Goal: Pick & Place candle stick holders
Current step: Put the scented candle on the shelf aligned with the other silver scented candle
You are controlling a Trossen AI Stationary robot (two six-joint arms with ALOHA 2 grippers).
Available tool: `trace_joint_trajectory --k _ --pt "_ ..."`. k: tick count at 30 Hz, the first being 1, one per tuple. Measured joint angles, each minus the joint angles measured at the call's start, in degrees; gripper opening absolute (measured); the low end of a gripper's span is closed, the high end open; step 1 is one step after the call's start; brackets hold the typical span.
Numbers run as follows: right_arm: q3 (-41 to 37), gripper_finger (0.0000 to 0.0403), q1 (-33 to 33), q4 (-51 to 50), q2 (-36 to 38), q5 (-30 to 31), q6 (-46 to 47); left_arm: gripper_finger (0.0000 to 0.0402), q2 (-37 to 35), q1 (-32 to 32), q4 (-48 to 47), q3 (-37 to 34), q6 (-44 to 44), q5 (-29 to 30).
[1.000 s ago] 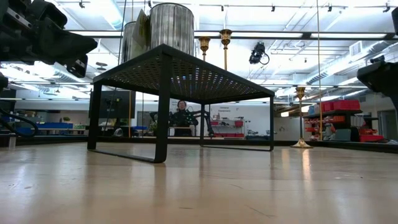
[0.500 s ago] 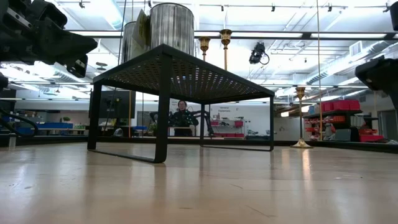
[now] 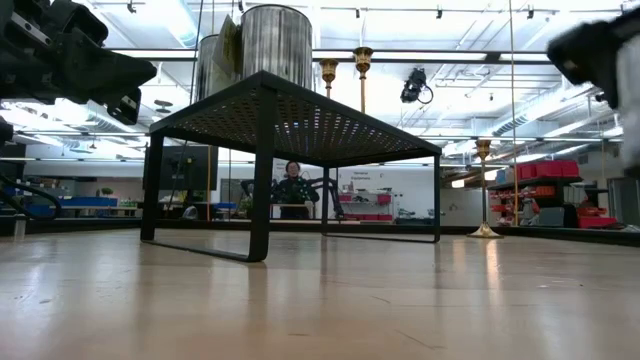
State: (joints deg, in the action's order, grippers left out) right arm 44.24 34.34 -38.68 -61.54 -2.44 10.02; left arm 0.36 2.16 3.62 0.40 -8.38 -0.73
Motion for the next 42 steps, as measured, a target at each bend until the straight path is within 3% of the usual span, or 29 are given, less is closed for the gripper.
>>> trace_joint_trajectory --k 13,28,42 --pt "15.75 0.0368 -8.42 -13.22 -8.32 0.22 -7.97 0.0039 -0.01 0.00 0.00 0.00 0.00 0.00" --pt "33.79 0.0368 -16.84 -16.35 -21.40 0.06 -21.56 0.0039 0.00 0.02 0.00 -0.01 0.00 0.01" --pt "41.66 0.0368 -24.48 -16.71 -26.29 8.06 -24.37 0.0039 -0.01 -0.01 0.00 0.00 0.00 0.02"
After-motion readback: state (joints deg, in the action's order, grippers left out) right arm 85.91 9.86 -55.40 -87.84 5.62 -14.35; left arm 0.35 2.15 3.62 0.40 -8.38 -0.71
